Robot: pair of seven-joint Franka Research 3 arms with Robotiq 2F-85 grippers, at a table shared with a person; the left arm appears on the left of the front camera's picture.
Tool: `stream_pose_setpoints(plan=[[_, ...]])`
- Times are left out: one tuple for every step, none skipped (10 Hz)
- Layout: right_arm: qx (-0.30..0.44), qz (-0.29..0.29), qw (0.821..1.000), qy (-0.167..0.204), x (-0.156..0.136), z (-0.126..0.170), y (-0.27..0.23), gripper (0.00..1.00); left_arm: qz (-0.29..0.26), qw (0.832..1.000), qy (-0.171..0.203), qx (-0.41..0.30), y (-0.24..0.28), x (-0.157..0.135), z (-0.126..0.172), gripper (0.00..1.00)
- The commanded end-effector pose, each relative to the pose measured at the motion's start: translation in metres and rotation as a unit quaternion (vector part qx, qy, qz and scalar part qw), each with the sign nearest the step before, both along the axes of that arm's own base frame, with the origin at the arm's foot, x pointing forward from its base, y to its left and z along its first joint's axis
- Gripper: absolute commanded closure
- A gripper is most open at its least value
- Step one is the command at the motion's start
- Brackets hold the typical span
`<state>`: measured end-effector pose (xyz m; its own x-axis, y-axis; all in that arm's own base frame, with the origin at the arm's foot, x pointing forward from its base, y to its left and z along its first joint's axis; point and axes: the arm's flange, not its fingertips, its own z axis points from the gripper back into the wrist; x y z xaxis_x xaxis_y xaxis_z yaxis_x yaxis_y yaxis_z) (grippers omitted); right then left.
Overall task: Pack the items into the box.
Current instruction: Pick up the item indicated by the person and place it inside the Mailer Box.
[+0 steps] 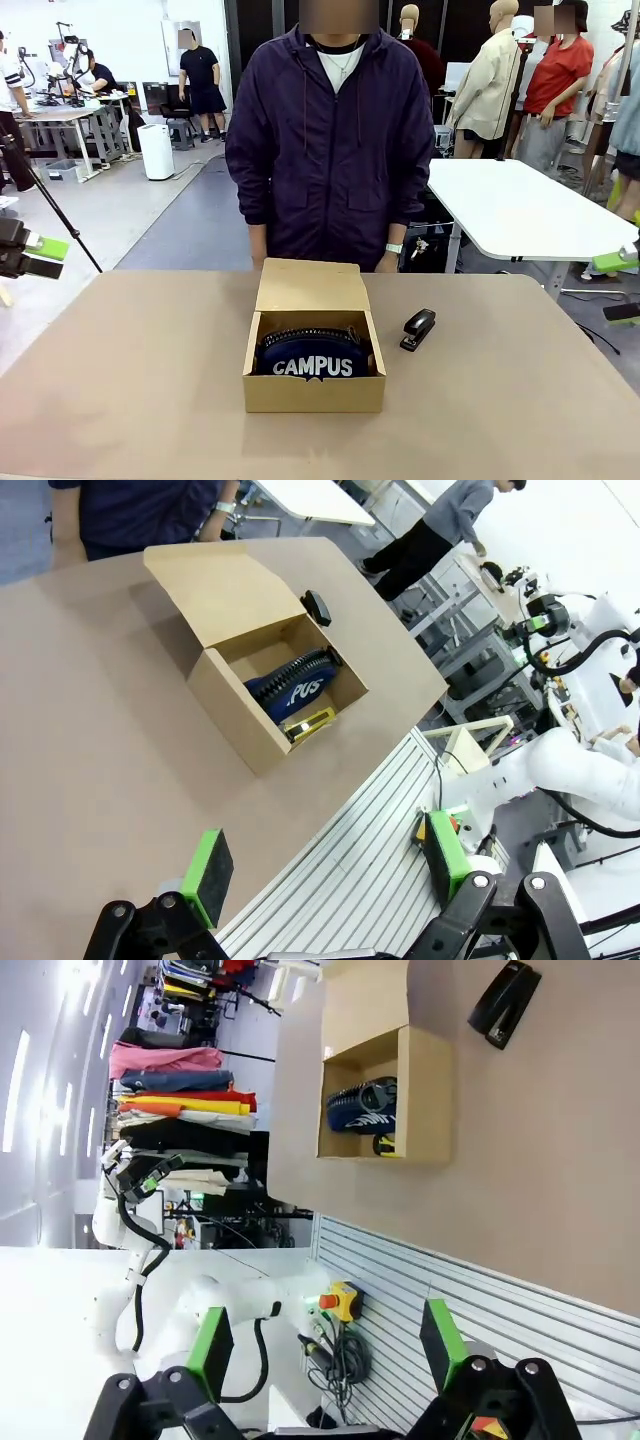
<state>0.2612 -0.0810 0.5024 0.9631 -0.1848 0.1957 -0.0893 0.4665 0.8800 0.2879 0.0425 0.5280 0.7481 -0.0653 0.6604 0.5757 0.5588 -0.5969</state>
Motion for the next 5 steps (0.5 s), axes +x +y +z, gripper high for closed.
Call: stream_pose_setpoints(plan=[[-0.007, 0.002, 1.000, -0.003, -0.0056, -0.0004, -0.0087, 0.00, -0.006, 1.000, -0.006, 0.000, 0.0016, 0.0000, -0.0002, 0.00], [-0.007, 0.002, 1.000, -0.003, -0.0056, -0.0004, -0.0087, 0.00, -0.006, 1.000, -0.006, 0.000, 0.0016, 0.0000, -0.0002, 0.00], [-0.007, 0.002, 1.000, -0.003, -0.0056, -0.0004, -0.0087, 0.00, -0.006, 1.000, -0.006, 0.000, 0.0016, 0.0000, -0.0002, 0.00], [-0.007, 0.002, 1.000, -0.003, -0.0056, -0.0004, -0.0087, 0.00, -0.006, 1.000, -0.006, 0.000, 0.0016, 0.0000, -0.0002, 0.00], [-0.007, 0.002, 1.000, -0.003, -0.0056, -0.0004, -0.0087, 0.00, -0.006, 1.000, -0.006, 0.000, 0.0016, 0.0000, -0.0002, 0.00]])
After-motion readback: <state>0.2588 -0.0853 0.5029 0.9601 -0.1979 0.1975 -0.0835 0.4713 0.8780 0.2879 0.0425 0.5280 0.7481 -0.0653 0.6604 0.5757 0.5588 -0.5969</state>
